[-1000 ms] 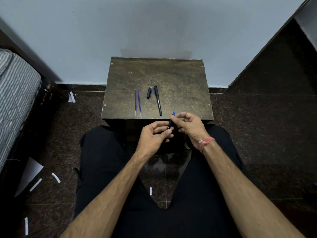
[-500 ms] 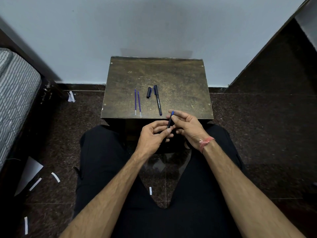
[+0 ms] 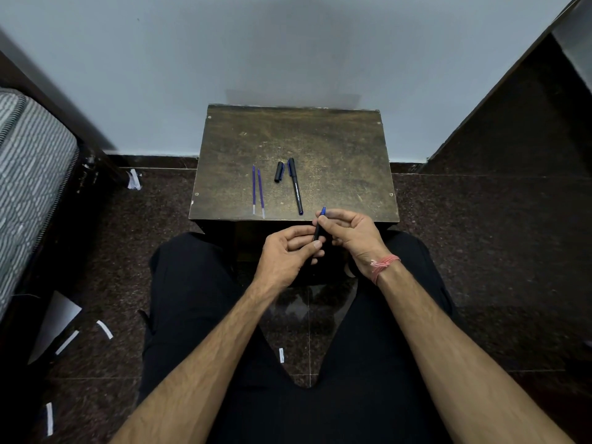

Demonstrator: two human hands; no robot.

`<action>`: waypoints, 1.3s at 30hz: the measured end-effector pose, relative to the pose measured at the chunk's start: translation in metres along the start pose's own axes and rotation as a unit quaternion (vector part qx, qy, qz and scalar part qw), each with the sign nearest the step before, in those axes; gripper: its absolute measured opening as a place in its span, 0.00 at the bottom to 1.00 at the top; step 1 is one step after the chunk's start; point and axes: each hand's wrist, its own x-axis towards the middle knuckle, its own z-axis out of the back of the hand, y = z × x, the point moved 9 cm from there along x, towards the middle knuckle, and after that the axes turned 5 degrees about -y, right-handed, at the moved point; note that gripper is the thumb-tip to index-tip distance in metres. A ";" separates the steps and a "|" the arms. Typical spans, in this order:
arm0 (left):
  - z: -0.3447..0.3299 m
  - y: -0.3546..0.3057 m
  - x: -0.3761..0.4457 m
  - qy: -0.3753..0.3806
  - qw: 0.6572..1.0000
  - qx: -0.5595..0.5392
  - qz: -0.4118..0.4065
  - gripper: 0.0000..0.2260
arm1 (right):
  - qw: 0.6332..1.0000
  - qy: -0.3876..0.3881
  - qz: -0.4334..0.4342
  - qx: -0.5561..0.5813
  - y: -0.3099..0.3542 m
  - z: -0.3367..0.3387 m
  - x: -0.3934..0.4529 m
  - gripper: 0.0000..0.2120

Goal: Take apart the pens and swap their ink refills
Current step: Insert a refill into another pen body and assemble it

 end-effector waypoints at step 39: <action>0.038 -0.008 0.010 -0.132 0.989 -0.062 -0.026 0.12 | 0.990 -0.039 0.058 -0.124 0.013 -0.008 0.013 0.09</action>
